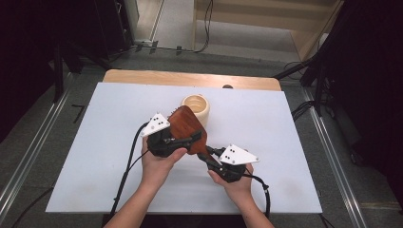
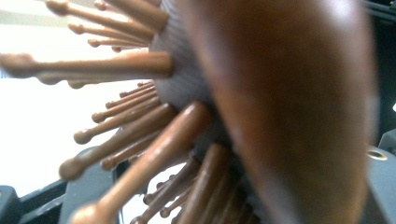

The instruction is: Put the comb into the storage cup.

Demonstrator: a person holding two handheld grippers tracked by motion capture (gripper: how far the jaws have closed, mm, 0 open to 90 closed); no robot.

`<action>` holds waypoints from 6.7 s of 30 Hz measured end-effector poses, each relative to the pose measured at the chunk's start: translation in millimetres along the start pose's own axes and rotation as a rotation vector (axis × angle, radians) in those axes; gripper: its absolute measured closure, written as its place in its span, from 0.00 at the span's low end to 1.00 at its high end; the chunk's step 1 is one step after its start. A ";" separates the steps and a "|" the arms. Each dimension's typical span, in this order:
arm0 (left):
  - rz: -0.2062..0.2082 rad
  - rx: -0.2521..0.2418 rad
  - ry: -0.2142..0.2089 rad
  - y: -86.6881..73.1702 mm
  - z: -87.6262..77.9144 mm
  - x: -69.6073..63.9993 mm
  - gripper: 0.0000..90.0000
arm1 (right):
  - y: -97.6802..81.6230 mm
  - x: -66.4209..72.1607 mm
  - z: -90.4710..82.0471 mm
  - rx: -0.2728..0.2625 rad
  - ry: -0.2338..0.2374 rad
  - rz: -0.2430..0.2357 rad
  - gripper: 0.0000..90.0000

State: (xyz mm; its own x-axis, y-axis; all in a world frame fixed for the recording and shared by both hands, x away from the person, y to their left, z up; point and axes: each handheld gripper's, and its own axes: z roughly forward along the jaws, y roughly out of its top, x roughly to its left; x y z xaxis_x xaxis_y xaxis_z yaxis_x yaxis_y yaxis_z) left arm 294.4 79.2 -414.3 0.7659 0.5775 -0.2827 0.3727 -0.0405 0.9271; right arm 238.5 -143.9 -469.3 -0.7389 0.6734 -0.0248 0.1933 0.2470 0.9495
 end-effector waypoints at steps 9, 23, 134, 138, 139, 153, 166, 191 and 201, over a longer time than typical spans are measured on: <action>-0.043 0.032 -0.087 2.9 1.8 3.1 0.53 | -2.1 -0.6 3.9 0.000 -0.009 0.014 0.78; 0.000 0.018 -0.127 8.7 -4.9 -1.1 0.64 | 5.1 -7.0 2.4 -0.050 0.056 0.080 0.46; 0.047 -0.066 -0.010 83.8 -9.8 54.1 0.64 | -91.1 -87.1 -137.3 -0.052 -0.209 0.214 0.00; 0.052 -0.067 -0.005 88.0 -9.3 54.8 0.64 | -91.3 -87.3 -137.4 -0.053 -0.208 0.213 0.00; 0.051 -0.068 -0.004 88.9 -8.7 54.9 0.64 | -91.3 -87.2 -137.5 -0.053 -0.209 0.215 0.00; 0.063 -0.067 0.016 101.4 -6.1 58.7 0.64 | -91.5 -86.7 -136.2 -0.049 -0.202 0.205 0.00; 0.071 -0.063 0.038 111.0 1.8 63.3 0.64 | -91.8 -86.1 -135.2 -0.047 -0.202 0.196 0.00; 0.039 -0.088 0.088 117.0 16.0 83.8 0.64 | -92.9 -86.7 -135.0 -0.058 -0.198 0.197 0.00; 0.041 -0.080 0.113 111.5 26.7 87.0 0.64 | -92.7 -86.2 -134.6 -0.054 -0.195 0.193 0.00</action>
State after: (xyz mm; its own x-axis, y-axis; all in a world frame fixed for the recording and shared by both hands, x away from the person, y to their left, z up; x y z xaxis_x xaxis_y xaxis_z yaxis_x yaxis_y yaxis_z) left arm 416.6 103.2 -342.1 0.7140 0.6652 -0.2185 0.2956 -0.0036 0.9553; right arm 197.4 -318.7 -513.1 -0.5528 0.8268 0.1037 0.2795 0.0668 0.9578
